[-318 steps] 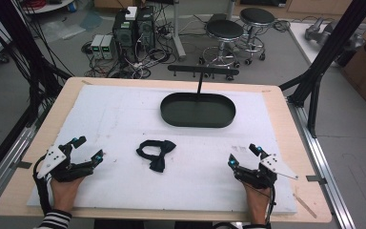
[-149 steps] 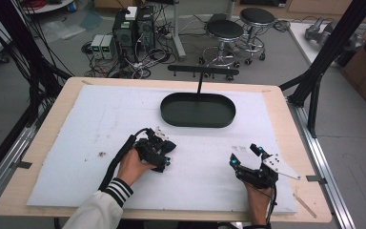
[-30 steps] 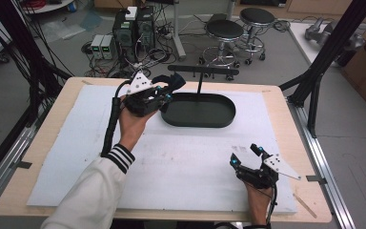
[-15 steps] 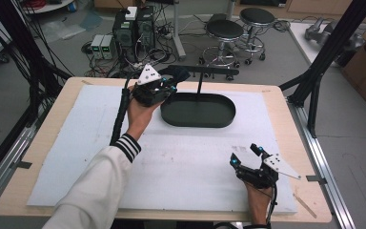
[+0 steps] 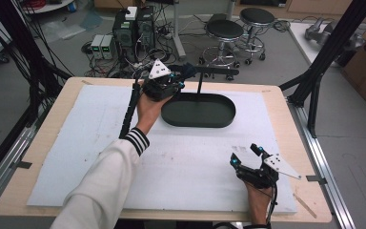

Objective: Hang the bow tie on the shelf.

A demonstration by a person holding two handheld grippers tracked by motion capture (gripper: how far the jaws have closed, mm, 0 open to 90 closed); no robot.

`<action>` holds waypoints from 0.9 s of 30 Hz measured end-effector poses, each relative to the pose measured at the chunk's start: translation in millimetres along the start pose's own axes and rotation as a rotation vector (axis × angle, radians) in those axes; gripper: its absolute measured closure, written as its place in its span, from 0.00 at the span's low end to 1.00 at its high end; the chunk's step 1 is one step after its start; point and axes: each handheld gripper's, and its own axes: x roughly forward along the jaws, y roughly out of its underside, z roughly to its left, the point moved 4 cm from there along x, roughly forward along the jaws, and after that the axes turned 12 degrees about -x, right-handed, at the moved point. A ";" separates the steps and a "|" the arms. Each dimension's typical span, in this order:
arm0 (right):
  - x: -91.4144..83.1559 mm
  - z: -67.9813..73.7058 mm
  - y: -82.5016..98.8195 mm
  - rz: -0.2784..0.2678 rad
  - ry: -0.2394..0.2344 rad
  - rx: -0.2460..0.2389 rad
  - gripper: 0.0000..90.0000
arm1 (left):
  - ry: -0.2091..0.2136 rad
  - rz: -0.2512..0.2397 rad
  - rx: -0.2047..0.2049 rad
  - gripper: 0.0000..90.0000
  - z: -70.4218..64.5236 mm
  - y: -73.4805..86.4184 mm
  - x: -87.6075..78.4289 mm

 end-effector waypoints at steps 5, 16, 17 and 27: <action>-0.1 -0.9 0.0 -0.003 0.001 0.002 0.11 | -0.014 0.020 -0.009 0.84 5.5 5.8 6.6; -0.1 -0.8 0.0 -0.001 0.002 0.008 0.11 | -0.018 0.054 0.020 0.84 5.2 10.2 14.6; -0.1 -0.8 0.0 -0.001 0.002 0.007 0.11 | -0.018 0.054 0.020 0.84 5.2 10.2 14.6; -0.6 -1.0 0.1 0.001 0.003 0.011 0.11 | -0.024 0.080 0.029 0.84 4.8 16.8 21.6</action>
